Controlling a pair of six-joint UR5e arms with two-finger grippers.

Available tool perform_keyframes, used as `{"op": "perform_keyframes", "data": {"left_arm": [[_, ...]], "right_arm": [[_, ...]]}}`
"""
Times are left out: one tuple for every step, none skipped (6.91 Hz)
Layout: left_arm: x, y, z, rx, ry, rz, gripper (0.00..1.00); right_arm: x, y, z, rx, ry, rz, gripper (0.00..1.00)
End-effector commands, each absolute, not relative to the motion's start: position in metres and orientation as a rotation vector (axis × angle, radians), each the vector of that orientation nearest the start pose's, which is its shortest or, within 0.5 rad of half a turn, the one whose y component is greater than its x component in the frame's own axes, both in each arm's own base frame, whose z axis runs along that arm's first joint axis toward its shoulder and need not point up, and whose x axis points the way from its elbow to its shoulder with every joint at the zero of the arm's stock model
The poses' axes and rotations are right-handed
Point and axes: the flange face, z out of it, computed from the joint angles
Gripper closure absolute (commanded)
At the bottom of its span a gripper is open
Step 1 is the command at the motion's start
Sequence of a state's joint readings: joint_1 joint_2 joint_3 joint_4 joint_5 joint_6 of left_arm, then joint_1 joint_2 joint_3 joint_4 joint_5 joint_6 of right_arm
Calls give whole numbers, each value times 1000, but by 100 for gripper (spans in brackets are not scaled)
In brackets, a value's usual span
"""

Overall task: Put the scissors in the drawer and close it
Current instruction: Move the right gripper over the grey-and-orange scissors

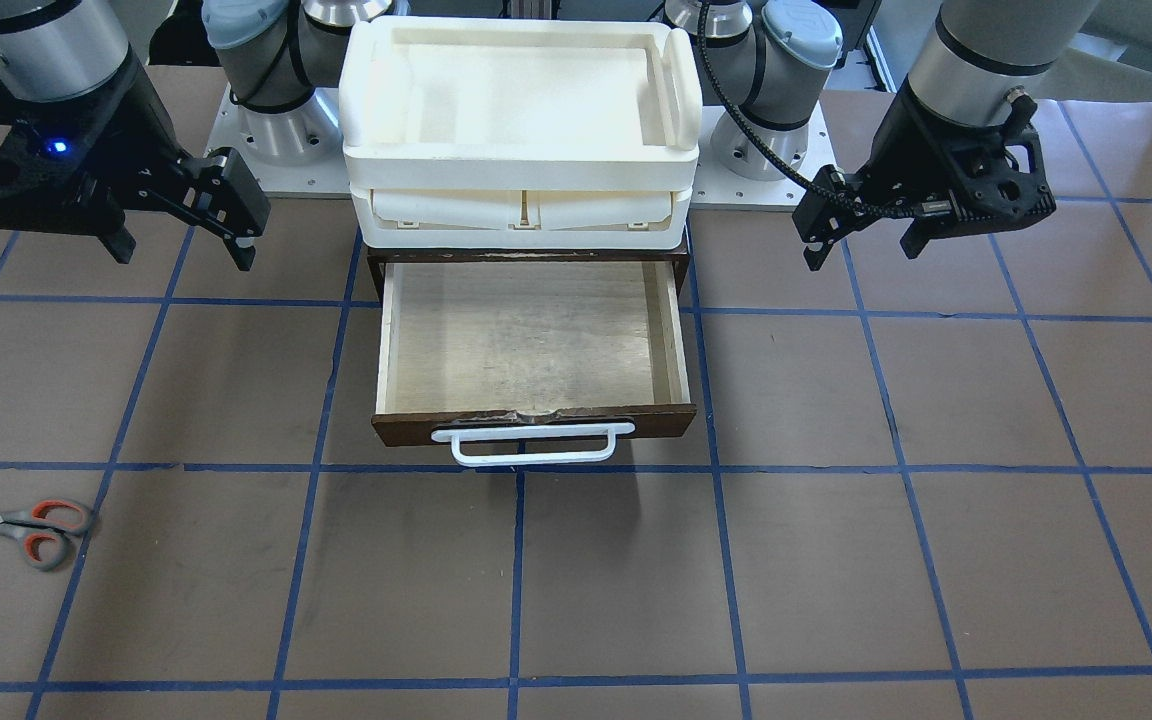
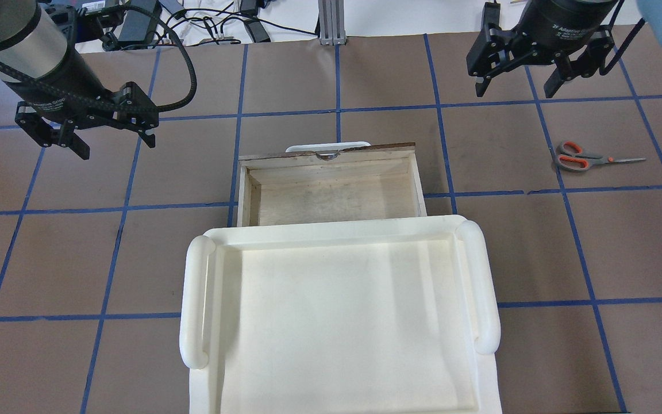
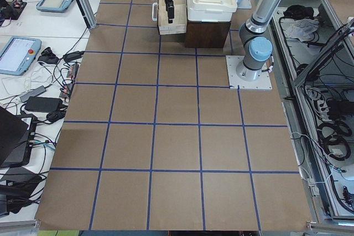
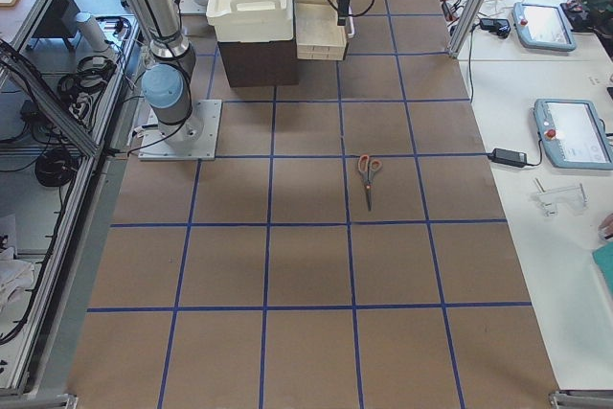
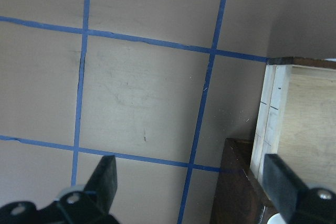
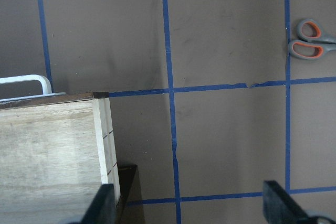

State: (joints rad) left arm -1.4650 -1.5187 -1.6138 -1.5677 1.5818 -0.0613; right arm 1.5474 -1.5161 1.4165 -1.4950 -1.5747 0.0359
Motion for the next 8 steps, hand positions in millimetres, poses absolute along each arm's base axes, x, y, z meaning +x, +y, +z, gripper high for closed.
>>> {"op": "perform_keyframes", "data": {"left_arm": [[-82,-483,491,-259,3120,-16,0],[-82,-483,491,-261,3120,-16,0],[-82,-483,491,-261,3120,-14,0],[-81,-482,492,-261,3118,-19,0],[-81,-484,491,-262,3120,-16,0],[-81,-484,491,-262,3120,-16,0],[-81,-483,492,-259,3118,-19,0],[-81,-483,492,-259,3118,-19,0]], "right_arm": [[120,-517,531,104,3153,-46,0],[116,-517,526,106,3190,-23,0],[116,-519,522,140,3196,-22,0],[116,-519,523,155,3191,-27,0],[116,-519,522,155,3193,-22,0],[112,-520,516,162,3196,3,0],[106,-525,507,180,3193,-43,0],[79,-547,491,282,3185,-209,0]]}}
